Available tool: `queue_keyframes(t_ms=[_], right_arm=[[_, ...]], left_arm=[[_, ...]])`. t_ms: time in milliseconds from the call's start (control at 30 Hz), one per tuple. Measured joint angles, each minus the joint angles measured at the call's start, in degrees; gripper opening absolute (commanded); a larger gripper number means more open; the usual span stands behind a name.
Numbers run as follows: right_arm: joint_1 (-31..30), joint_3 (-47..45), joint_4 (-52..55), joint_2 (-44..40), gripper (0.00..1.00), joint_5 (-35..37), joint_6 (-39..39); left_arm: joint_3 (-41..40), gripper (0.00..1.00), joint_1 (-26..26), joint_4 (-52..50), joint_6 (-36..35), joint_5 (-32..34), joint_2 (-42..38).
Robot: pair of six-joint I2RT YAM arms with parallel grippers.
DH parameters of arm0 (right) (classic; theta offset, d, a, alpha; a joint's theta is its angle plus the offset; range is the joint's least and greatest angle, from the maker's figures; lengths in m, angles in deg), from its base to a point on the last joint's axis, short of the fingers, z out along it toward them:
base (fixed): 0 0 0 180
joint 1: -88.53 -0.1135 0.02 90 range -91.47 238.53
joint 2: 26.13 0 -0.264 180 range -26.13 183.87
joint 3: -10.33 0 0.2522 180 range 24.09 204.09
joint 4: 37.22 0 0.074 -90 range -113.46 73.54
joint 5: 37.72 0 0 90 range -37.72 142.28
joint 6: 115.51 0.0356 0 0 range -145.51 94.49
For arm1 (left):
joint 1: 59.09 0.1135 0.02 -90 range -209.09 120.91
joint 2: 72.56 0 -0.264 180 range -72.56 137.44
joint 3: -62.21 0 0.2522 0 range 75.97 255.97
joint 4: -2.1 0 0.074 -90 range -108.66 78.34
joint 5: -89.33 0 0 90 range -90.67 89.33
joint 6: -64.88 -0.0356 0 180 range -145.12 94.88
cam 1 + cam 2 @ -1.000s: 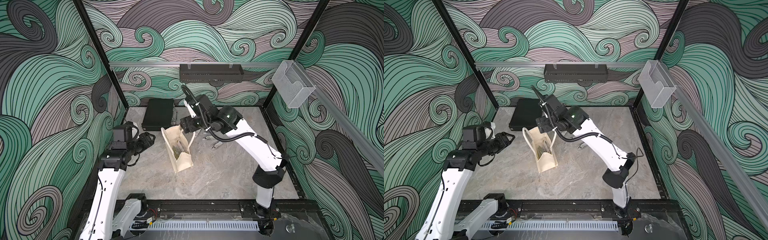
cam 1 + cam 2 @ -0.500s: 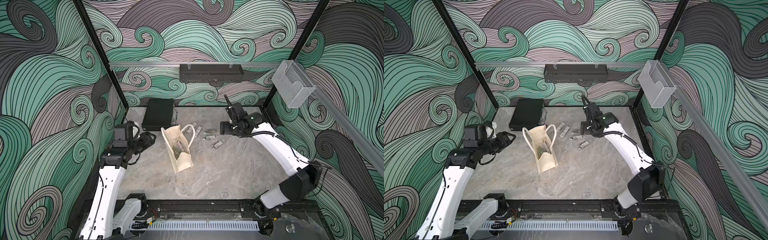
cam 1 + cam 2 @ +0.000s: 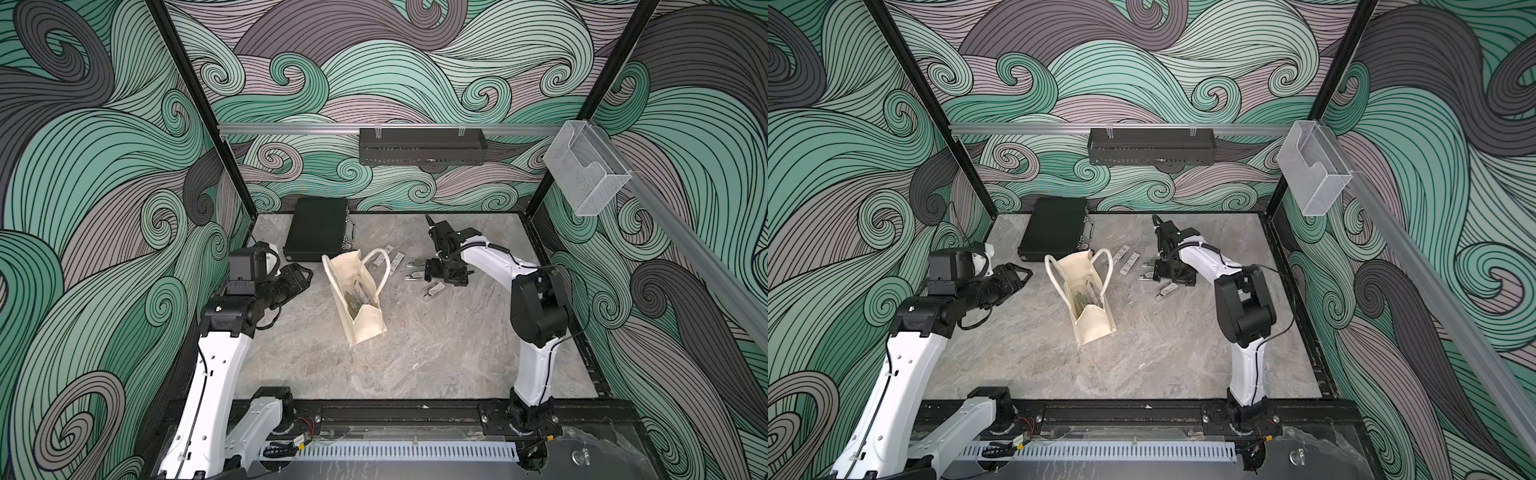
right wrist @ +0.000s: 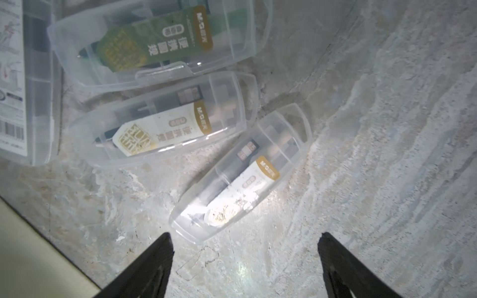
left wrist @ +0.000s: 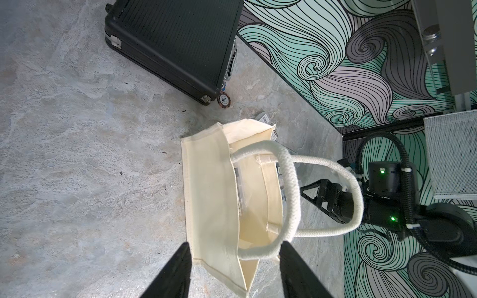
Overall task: Put the compass set into the canvas bag
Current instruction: Pick up the compass set at the center of the board.
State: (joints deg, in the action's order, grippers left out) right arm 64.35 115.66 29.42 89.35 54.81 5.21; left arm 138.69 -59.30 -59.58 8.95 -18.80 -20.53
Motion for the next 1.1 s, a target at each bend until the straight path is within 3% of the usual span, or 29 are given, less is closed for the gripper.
queue_keyframes(t_ms=[767, 1100], right_arm=[[0.1, 4.7, 2.6, 8.2, 0.87, 0.0, 1.1], [1.8, 0.4, 1.6, 7.5, 0.81, -0.9, -1.2]], left_arm=[[-0.3, 0.57, 0.0, 0.0, 0.0, 0.9, -0.1], [-0.7, 0.57, 0.0, 0.0, 0.0, 1.0, -0.4]])
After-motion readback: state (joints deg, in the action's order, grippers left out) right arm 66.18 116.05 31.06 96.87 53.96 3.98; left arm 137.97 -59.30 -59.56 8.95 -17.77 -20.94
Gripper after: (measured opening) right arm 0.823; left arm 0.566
